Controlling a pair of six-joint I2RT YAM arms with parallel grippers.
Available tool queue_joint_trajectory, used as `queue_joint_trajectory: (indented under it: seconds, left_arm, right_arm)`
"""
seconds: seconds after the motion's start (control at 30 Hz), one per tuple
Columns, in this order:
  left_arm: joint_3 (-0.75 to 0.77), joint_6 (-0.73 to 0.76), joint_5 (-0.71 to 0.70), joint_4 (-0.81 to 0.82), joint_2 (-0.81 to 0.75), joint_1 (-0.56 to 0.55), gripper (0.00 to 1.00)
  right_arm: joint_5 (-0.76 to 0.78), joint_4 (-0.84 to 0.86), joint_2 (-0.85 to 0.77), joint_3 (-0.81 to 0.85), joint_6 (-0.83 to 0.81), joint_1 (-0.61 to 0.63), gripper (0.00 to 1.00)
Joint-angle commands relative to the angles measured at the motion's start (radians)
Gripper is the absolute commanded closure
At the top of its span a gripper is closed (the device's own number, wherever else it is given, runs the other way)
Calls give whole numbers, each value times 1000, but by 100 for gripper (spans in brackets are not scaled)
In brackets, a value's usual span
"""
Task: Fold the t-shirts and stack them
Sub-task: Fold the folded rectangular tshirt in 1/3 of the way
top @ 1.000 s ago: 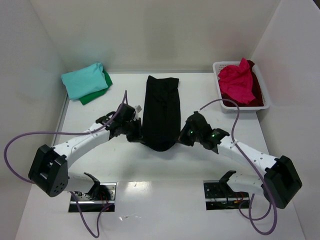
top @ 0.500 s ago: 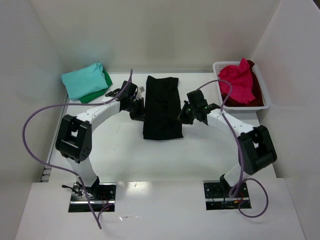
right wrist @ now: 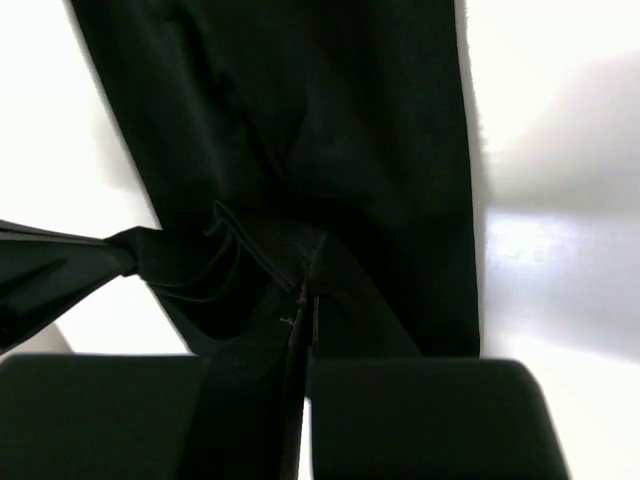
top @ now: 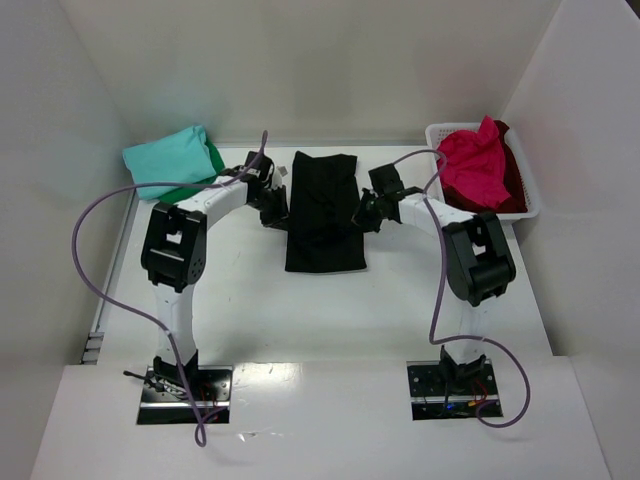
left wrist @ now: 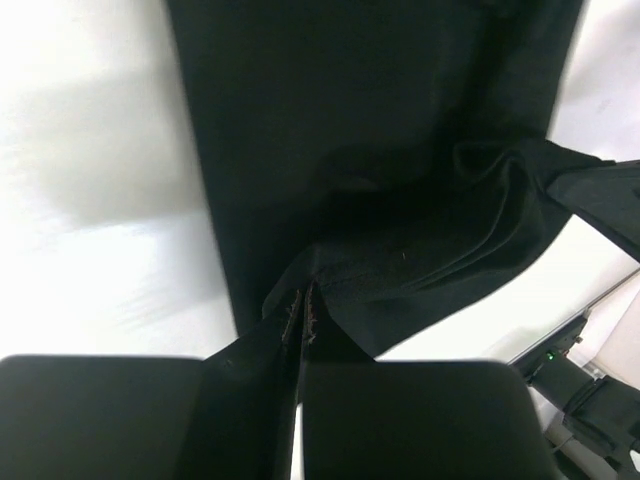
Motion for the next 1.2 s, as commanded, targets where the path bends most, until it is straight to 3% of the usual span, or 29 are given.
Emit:
queue_joint_trajectory:
  seconds: [0.0, 0.83, 0.9, 0.97, 1.03, 1.13, 1.17]
  left_arm:
    - [51, 32, 43, -11, 29, 24, 100]
    - [232, 78, 68, -20, 163, 52, 100]
    - [245, 78, 68, -20, 163, 52, 95]
    - [255, 87, 59, -20, 184, 52, 90]
    - [268, 88, 59, -11, 193, 52, 72]
    - [302, 98, 59, -11, 203, 52, 56]
    - [321, 98, 50, -11, 203, 61, 47]
  right_arm:
    - [-21, 29, 50, 79, -26, -4, 99]
    - [40, 18, 112, 196, -55, -31, 99]
    - [40, 29, 112, 196, -55, -31, 98]
    - [49, 38, 122, 196, -55, -31, 93]
    - [49, 38, 122, 196, -55, -31, 81]
    - [49, 78, 122, 196, -55, -42, 45]
    - [49, 93, 113, 196, -46, -53, 24]
